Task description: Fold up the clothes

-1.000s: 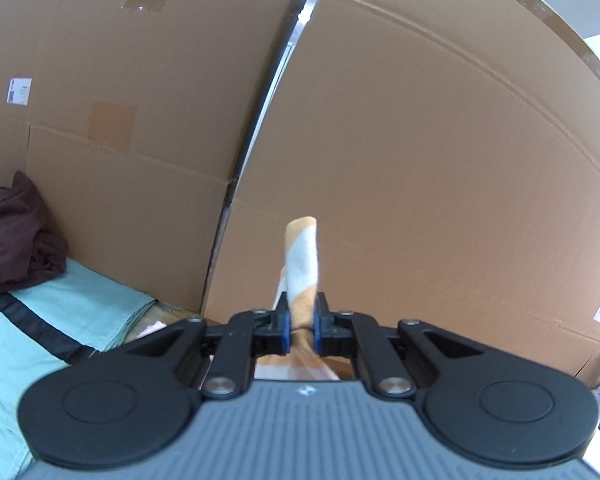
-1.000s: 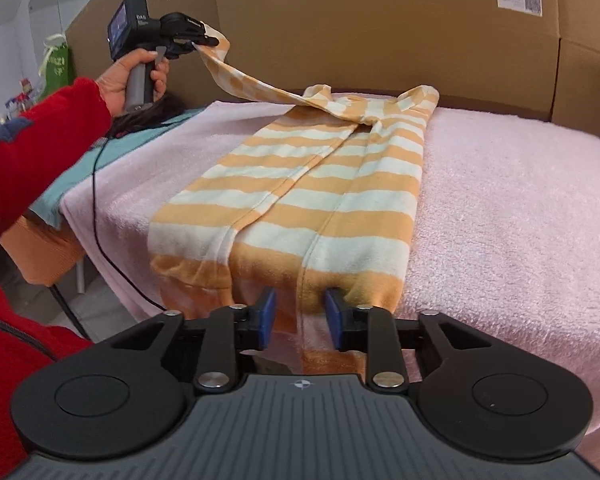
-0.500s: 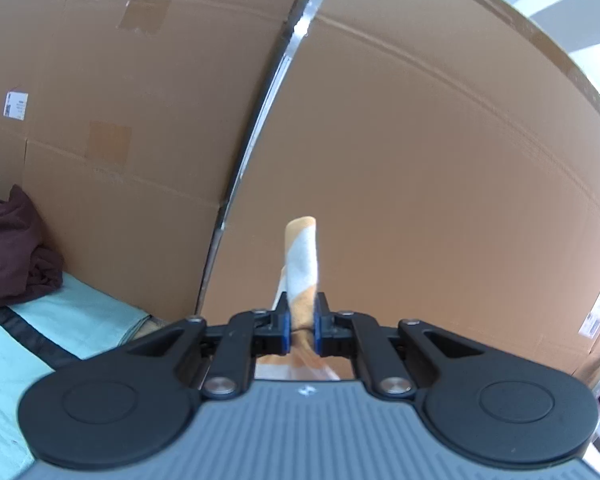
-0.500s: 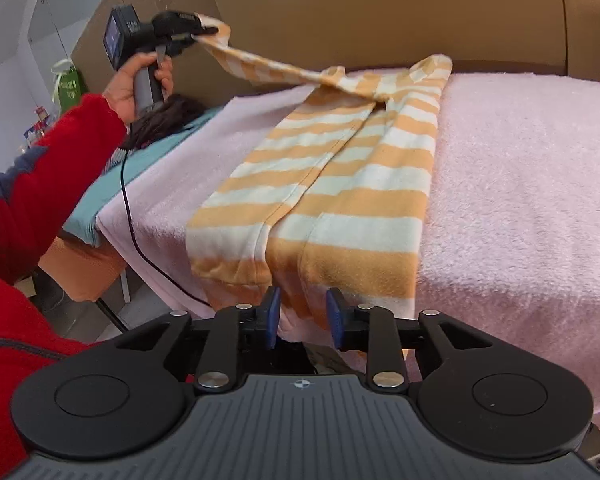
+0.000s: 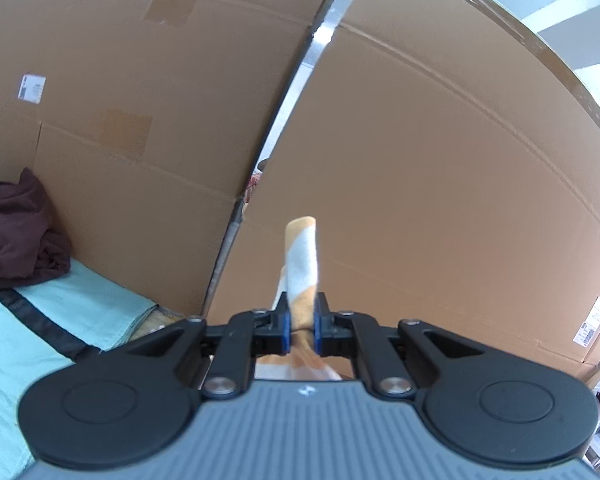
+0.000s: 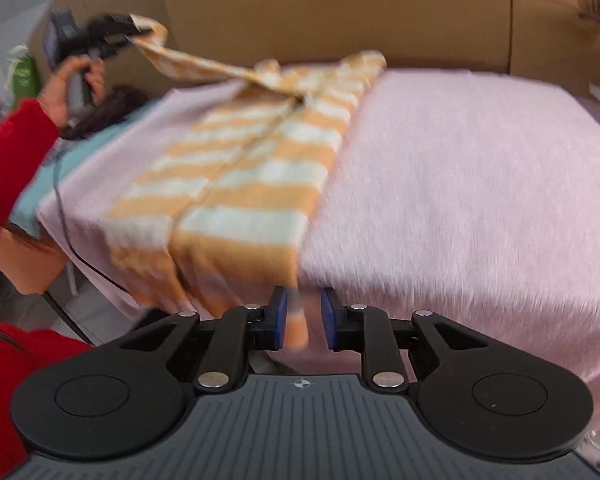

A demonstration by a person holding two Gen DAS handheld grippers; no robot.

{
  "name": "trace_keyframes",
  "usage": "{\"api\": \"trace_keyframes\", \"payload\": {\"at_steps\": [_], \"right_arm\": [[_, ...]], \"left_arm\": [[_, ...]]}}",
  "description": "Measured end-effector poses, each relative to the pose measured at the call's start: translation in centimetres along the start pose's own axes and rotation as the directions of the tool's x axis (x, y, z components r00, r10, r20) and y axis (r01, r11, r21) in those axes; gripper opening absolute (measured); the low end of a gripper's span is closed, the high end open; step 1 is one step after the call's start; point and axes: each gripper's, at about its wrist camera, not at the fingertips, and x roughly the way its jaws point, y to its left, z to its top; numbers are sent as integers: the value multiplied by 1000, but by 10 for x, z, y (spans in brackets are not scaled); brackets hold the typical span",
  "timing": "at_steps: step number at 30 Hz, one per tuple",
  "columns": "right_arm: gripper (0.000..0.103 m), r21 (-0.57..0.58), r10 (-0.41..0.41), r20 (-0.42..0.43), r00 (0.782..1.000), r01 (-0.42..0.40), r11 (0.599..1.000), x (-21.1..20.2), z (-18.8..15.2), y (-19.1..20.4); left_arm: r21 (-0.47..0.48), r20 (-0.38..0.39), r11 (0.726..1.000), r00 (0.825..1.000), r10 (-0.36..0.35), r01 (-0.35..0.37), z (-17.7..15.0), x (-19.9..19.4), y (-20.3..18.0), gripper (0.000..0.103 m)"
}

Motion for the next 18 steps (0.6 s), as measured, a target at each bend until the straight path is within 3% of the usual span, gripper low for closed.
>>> {"api": "trace_keyframes", "payload": {"at_steps": [2,3,5,6,10,12,14,18], "right_arm": [[29,8,97,106,990,-99,995,-13,22,1],[40,13,109,158,981,-112,994,-10,33,2],[44,20,93,211,973,-99,995,8,51,6],[42,19,66,206,976,-71,997,25,59,7],[15,46,-18,128,992,12,999,83,80,0],[10,54,-54,71,996,51,997,103,87,-5],[9,53,-88,25,996,86,995,115,93,-8],[15,77,-51,82,995,44,996,121,120,-15]], "left_arm": [[-15,-2,1000,1000,3,-3,-3,2,3,6],[-18,-3,1000,1000,7,-7,-5,3,5,6],[-25,-7,1000,1000,15,-15,-8,6,8,6],[-26,-7,999,1000,20,-20,-11,6,11,6],[-48,-3,998,999,41,-42,-21,3,24,6],[-84,1,995,999,53,-53,-29,2,34,6],[-116,5,991,998,66,-65,-37,1,44,6],[-157,-17,983,995,99,-100,-63,8,61,6]]}}
